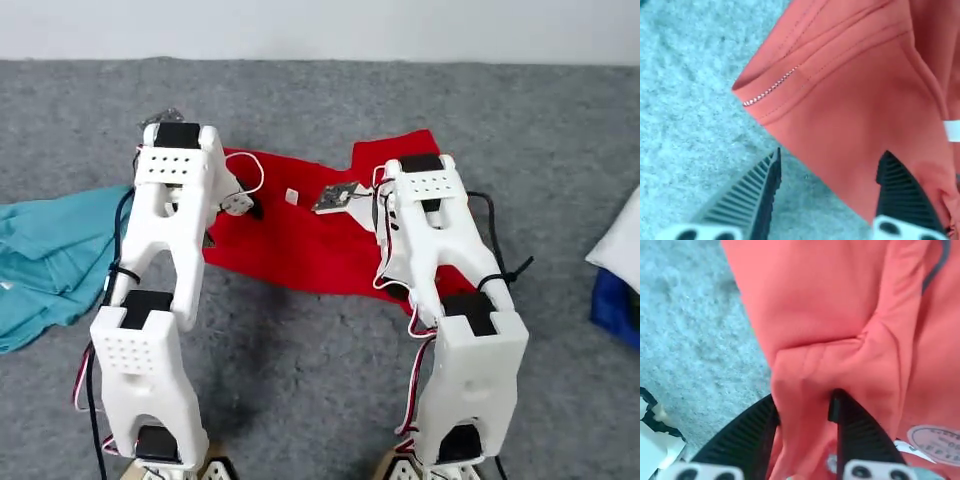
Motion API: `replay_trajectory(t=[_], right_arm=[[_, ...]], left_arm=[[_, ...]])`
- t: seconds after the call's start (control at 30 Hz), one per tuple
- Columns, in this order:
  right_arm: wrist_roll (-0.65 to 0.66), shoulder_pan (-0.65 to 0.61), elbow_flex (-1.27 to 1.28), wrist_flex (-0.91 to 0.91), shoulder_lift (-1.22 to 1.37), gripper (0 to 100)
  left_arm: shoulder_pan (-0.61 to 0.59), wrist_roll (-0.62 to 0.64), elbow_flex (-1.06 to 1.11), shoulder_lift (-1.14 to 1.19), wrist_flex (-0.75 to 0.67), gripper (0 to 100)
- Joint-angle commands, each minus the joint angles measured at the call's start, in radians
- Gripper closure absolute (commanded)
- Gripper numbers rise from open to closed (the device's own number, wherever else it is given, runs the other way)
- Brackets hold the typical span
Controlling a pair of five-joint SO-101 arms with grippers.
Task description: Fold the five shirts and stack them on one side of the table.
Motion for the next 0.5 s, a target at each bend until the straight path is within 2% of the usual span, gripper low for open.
replay_trajectory(t=[0.0,0.17,0.3,0.47], right_arm=[[0.009,0.005,-0.098,0.041,-0.013,85.1],[0.011,-0.001,-0.170,0.041,-0.004,86.9],[0.011,-0.016,-0.170,0.030,-0.002,99.5],[0.011,-0.018,-0.169,0.005,-0.002,99.0]], left_arm=[[0.002,-0.011,-0.008,-0.011,0.034,71],[0.002,-0.011,-0.008,-0.011,0.034,71],[0.006,-0.011,-0.010,-0.011,0.034,71],[0.003,-0.011,-0.012,-0.011,0.032,71]])
